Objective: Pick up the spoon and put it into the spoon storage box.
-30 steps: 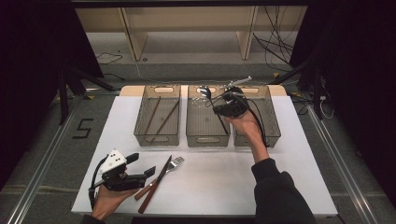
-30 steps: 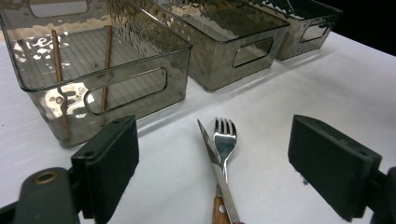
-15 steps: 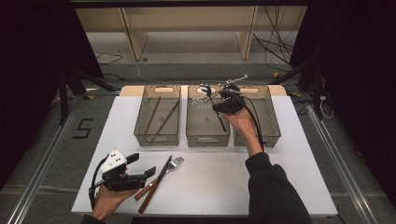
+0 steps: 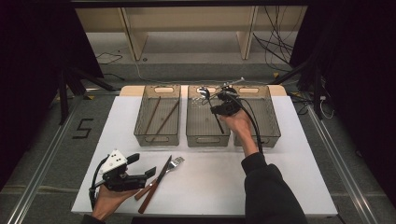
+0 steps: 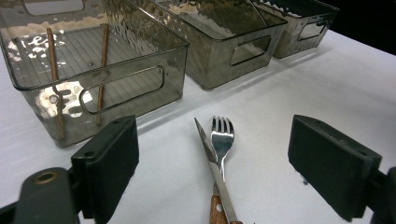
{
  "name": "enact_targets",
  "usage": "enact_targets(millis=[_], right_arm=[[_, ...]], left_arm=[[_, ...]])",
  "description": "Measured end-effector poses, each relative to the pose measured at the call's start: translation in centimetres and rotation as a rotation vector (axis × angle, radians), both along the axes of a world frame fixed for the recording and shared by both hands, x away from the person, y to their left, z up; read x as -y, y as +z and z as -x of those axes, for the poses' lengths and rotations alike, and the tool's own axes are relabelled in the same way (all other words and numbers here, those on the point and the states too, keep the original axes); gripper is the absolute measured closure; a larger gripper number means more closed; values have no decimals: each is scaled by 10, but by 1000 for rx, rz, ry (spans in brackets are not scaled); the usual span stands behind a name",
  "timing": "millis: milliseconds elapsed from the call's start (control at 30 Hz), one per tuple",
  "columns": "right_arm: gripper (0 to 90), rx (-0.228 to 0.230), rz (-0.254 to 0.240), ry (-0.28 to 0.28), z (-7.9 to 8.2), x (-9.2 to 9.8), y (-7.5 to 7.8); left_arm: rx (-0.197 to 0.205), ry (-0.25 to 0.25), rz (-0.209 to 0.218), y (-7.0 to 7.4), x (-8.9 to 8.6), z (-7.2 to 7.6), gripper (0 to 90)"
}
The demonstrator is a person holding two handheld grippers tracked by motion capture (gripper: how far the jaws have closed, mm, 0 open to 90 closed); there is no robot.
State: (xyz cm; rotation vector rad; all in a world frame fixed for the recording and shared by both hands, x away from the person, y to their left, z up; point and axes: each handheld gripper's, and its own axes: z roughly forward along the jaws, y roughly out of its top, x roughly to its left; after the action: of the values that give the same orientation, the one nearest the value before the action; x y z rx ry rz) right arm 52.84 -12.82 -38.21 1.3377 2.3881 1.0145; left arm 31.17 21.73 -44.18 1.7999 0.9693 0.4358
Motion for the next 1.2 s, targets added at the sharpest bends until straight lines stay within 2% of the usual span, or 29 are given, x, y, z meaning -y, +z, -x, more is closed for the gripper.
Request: enact_targets(millis=[167,233,567,867,1000,1200], right_arm=[[813,-10,14,-1,-1,-2,-4],[795,-18,1,10,-1,-2,-4],[662,1,-16,39,6,2,5],[448,55,-21,79,30,10,16],[401,84,-2,103,45,16,18],[372,112,0,102,64,30,18]], left_arm=[[0,2,2,0,0,0,158],[-1,2,2,0,1,0,158],[-4,1,-1,-1,1,0,158],[-16,0,-11,-1,2,0,157],[-22,0,-14,-1,2,-1,157],[-39,-1,-27,-2,3,-2,157]])
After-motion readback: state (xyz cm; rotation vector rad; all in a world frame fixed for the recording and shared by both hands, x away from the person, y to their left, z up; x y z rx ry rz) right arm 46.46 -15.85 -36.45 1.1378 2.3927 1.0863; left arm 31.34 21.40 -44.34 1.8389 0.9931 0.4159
